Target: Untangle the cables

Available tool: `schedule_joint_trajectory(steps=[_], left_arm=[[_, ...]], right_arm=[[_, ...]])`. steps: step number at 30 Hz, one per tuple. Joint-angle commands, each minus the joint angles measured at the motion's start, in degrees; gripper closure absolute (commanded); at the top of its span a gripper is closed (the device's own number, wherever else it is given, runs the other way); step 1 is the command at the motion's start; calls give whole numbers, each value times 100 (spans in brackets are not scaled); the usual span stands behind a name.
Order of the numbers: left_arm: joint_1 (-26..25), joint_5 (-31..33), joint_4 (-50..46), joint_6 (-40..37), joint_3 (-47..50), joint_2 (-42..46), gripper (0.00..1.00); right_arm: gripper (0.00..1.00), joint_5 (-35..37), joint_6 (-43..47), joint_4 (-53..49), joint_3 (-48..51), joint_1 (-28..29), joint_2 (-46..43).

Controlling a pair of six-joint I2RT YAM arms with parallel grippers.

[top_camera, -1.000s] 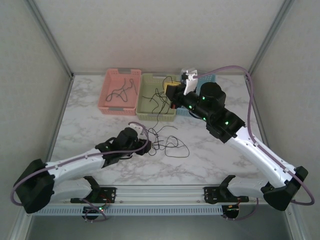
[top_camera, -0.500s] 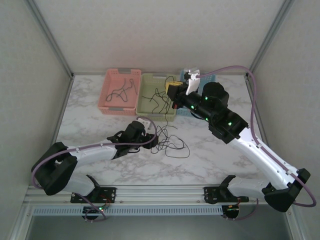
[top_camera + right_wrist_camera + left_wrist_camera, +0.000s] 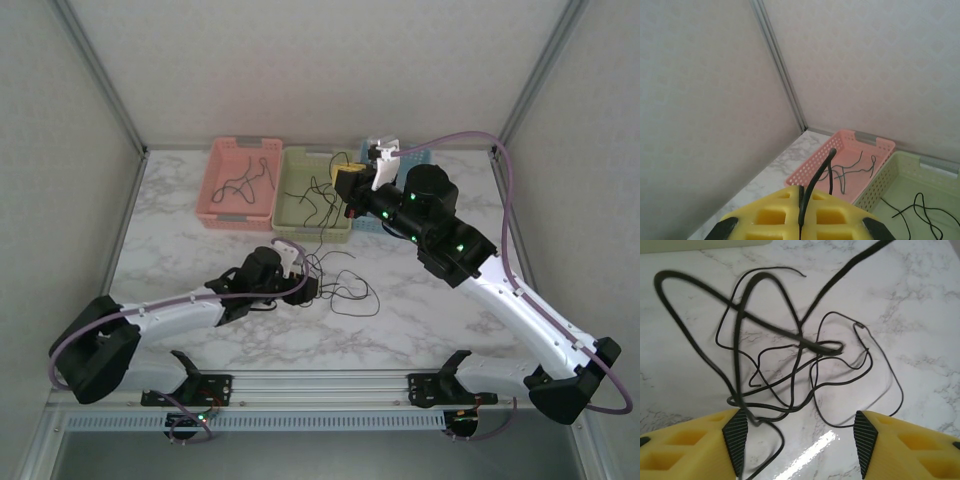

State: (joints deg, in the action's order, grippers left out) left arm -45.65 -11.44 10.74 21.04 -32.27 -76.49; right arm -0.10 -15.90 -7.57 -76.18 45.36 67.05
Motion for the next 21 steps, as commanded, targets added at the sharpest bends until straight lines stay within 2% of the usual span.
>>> schedule_joint_trajectory(steps=[1,3,9,13,18,21], left_arm=[[-15,289,-262,-229,-349,-357,45],[2,525,-298,-208,-346,-367,47],[13,472,-94,-106,-328,-603,50],[17,495,106,-57,-389,-820,56],[26,831,105,-51,-317,-769,74],[77,1080,110,-16,-158,-534,98]], right_arm=[[100,-51,-53,55,-204,-17,-67],[100,-44,-40,37,-217,-17,-81],[100,-15,33,-47,-290,-18,-108],[100,-20,-1,-60,-248,-17,-156],[100,20,86,-168,-308,-14,-195],[100,22,165,-297,-458,-17,-248]])
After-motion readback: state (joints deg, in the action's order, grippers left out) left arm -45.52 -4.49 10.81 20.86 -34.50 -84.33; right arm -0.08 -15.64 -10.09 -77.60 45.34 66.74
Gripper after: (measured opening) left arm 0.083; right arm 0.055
